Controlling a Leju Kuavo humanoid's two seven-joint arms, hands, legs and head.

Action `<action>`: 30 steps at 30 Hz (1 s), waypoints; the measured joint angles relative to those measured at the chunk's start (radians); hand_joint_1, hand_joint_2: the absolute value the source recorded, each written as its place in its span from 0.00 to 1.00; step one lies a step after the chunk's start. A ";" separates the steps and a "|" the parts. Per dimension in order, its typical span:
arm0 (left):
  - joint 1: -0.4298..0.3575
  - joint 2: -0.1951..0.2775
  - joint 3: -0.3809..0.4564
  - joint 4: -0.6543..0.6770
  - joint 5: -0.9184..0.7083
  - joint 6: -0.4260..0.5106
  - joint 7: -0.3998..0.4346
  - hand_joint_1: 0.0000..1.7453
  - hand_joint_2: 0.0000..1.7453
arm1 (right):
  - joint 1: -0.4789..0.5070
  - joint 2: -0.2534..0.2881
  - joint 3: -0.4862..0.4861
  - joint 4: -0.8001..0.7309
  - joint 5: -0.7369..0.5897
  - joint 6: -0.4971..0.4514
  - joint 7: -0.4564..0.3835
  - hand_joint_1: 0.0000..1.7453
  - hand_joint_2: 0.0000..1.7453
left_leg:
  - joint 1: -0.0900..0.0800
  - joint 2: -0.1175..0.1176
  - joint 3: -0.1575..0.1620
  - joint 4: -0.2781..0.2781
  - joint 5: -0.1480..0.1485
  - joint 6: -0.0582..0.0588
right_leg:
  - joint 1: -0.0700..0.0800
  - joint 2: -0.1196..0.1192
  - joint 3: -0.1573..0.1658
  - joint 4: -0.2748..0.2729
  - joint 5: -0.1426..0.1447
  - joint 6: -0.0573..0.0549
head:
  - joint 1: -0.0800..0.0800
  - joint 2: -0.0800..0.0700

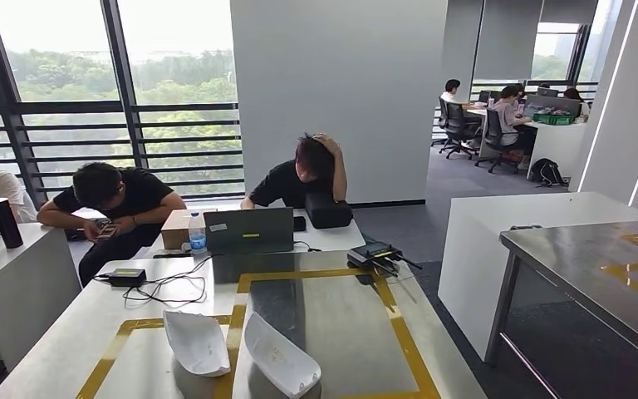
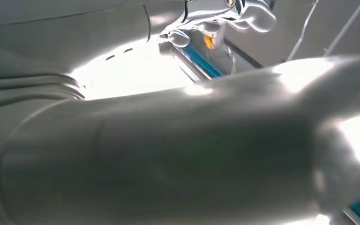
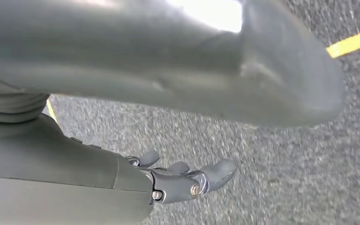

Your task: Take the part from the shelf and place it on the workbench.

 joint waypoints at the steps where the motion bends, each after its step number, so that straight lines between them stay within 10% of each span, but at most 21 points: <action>1: -0.002 -0.011 0.035 0.053 -0.026 0.000 0.017 0.00 0.00 | -0.001 0.000 0.000 0.000 0.000 -0.001 0.007 0.00 0.00 | 0.000 -0.003 -0.004 -0.001 -0.003 -0.006 | -0.003 -0.002 -0.007 -0.006 0.013 -0.007 | 0.001 0.000; 6: -0.113 0.003 0.279 0.605 -0.058 -0.002 0.068 0.00 0.00 | -0.003 0.002 -0.001 0.000 0.009 0.020 0.057 0.00 0.00 | 0.017 -0.011 -0.045 0.213 -0.200 -0.043 | -0.015 -0.008 -0.076 -0.016 0.086 -0.020 | -0.004 -0.001; 8: -0.154 0.030 0.367 0.859 -0.054 -0.014 0.164 0.00 0.00 | -0.002 0.002 -0.001 0.000 -0.002 0.020 0.051 0.00 0.00 | 0.025 -0.011 -0.022 0.266 -0.183 -0.053 | -0.017 -0.007 -0.112 -0.011 0.112 -0.016 | -0.005 0.000; 10: -0.173 0.053 0.443 1.079 -0.059 -0.060 0.361 0.00 0.00 | -0.002 0.002 -0.005 0.000 -0.023 0.011 0.044 0.00 0.00 | 0.032 -0.010 0.066 0.186 -0.143 -0.059 | -0.021 -0.002 -0.145 -0.003 0.133 -0.006 | -0.005 0.000; 12: -0.167 0.063 0.499 1.244 -0.063 -0.109 0.553 0.00 0.00 | 0.000 -0.001 -0.012 0.000 -0.037 0.003 0.044 0.00 0.00 | 0.031 -0.012 0.172 0.046 -0.166 -0.055 | -0.020 0.004 -0.163 0.005 0.149 0.007 | -0.005 0.000; 15: -0.148 0.068 0.543 1.405 -0.072 -0.140 0.650 0.00 0.00 | 0.007 -0.004 -0.023 -0.001 -0.040 0.002 0.049 0.00 0.00 | 0.024 -0.016 0.198 -0.016 -0.188 -0.028 | -0.017 0.003 -0.169 0.004 0.171 0.027 | 0.002 0.000; 17: -0.146 0.070 0.561 1.482 -0.082 -0.188 0.752 0.00 0.00 | 0.008 -0.005 -0.026 -0.001 -0.030 0.006 0.062 0.00 0.00 | 0.024 -0.015 0.176 -0.013 -0.174 -0.006 | -0.021 0.000 -0.180 0.023 0.145 0.036 | 0.006 0.000; 21: -0.147 0.043 0.613 1.571 -0.034 -0.282 1.103 0.00 0.00 | 0.008 -0.008 -0.026 0.000 -0.017 0.018 0.073 0.00 0.00 | 0.011 -0.006 0.134 -0.010 -0.137 0.026 | -0.019 -0.002 -0.225 0.242 -0.050 0.039 | 0.008 -0.001; 24: -0.144 -0.008 0.652 1.608 -0.035 -0.322 1.129 0.00 0.00 | 0.007 -0.020 -0.026 0.000 -0.005 0.021 0.085 0.00 0.00 | -0.003 -0.007 0.090 0.001 -0.107 0.035 | -0.005 -0.001 -0.169 0.275 -0.026 0.021 | 0.009 -0.001; 27: -0.144 -0.050 0.664 1.633 -0.058 -0.378 1.038 0.00 0.00 | 0.004 -0.034 -0.019 0.000 0.036 0.040 0.112 0.00 0.00 | -0.013 -0.008 0.057 0.010 -0.081 0.033 | 0.016 -0.001 -0.015 0.076 0.012 -0.017 | 0.010 -0.001; 30: -0.152 -0.059 0.675 1.643 -0.070 -0.414 0.909 0.00 0.00 | 0.000 -0.042 -0.006 0.000 0.055 0.044 0.083 0.00 0.00 | -0.009 -0.007 0.048 0.003 -0.051 0.019 | 0.023 -0.002 0.026 -0.021 0.003 -0.028 | 0.012 -0.001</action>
